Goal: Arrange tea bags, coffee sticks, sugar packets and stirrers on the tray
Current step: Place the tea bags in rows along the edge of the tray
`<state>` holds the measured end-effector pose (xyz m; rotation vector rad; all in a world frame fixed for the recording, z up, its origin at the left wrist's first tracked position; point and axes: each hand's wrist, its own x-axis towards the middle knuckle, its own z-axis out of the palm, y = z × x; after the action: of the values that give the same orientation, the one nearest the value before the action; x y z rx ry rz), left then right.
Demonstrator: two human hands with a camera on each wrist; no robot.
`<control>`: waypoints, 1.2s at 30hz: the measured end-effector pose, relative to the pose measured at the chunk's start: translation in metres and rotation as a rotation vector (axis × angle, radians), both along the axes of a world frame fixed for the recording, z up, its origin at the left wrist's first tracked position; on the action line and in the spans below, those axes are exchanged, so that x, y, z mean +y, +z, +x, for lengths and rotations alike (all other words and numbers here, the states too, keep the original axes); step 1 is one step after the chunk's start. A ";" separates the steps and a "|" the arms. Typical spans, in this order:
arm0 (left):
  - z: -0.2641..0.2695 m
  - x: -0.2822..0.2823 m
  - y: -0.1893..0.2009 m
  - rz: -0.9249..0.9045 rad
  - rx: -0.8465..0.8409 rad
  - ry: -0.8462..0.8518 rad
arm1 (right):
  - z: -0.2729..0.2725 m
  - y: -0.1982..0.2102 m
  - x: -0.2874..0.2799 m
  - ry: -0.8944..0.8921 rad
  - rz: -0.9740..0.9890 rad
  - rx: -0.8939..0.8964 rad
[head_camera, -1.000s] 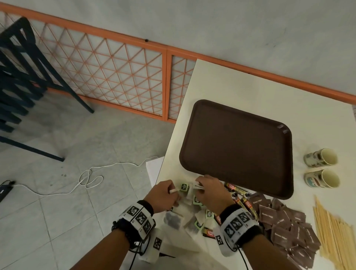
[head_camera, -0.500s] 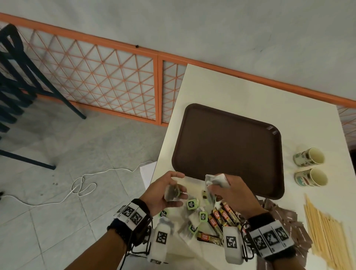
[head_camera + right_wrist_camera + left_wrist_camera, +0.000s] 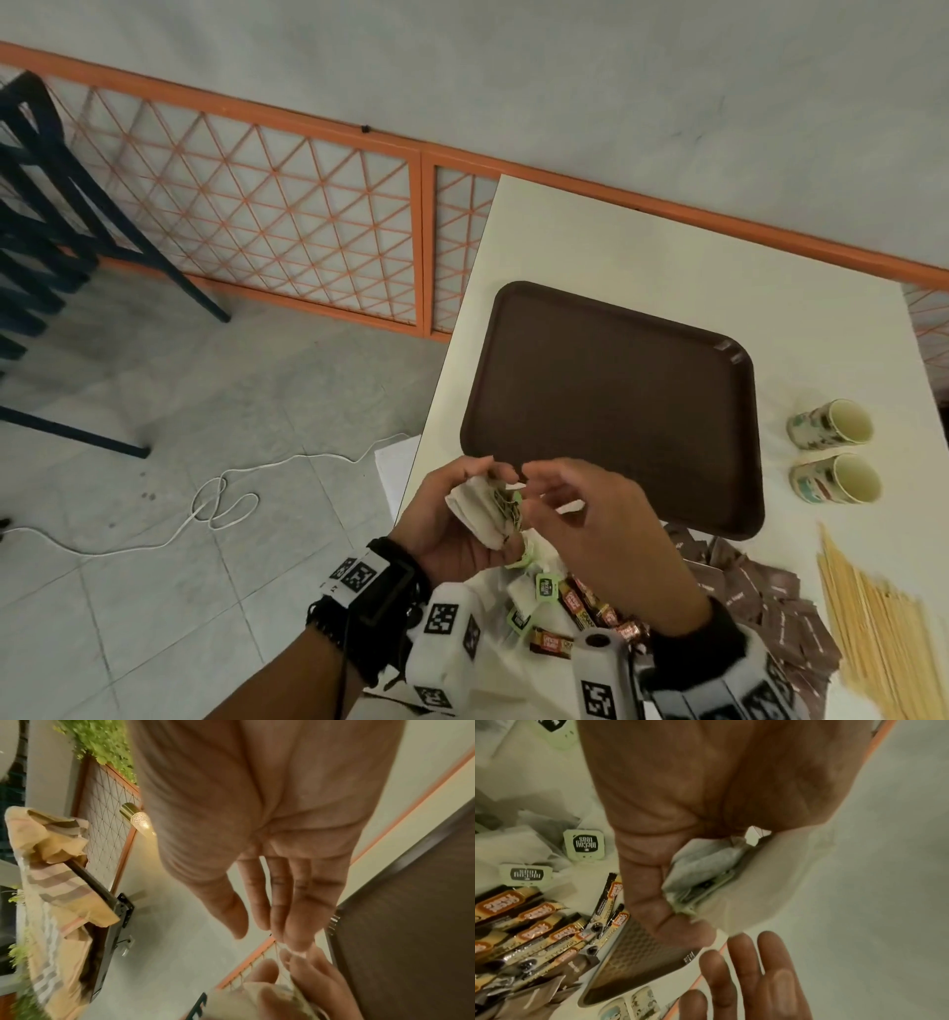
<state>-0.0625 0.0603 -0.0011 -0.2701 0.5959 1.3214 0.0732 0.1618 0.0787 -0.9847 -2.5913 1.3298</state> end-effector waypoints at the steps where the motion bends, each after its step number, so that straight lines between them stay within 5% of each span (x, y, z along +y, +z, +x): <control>1: 0.000 0.001 -0.001 0.003 -0.007 0.011 | 0.000 0.001 0.000 0.010 0.032 0.026; 9: 0.005 0.014 0.008 -0.018 -0.035 0.144 | -0.012 -0.012 -0.027 0.176 0.386 -0.025; 11: 0.003 0.017 0.008 -0.050 -0.079 0.176 | -0.010 -0.011 -0.018 0.008 0.219 0.043; 16: -0.003 0.025 0.007 -0.091 -0.003 0.128 | -0.003 0.008 0.010 -0.292 -0.550 0.186; 21: -0.009 0.031 0.015 -0.177 0.007 0.103 | 0.005 0.004 0.024 -0.369 -0.824 0.266; 23: -0.013 0.031 0.020 -0.195 0.062 0.041 | 0.008 0.005 0.030 -0.353 -0.775 0.309; 27: -0.014 0.028 0.036 -0.088 0.259 -0.131 | 0.013 0.010 0.035 -0.125 -0.065 0.355; 29: -0.015 0.030 0.044 -0.045 0.253 -0.126 | 0.015 0.013 0.035 -0.015 0.121 0.350; 33: -0.019 0.034 0.041 -0.128 -0.060 0.058 | 0.015 0.036 0.035 -0.184 -0.126 0.425; 36: -0.014 0.036 0.027 -0.180 -0.119 0.157 | 0.016 0.058 0.035 -0.195 -0.250 0.472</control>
<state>-0.0767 0.0966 0.0264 -0.5490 0.6030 1.3926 0.0895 0.1972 0.1370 -0.8029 -1.9711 1.6228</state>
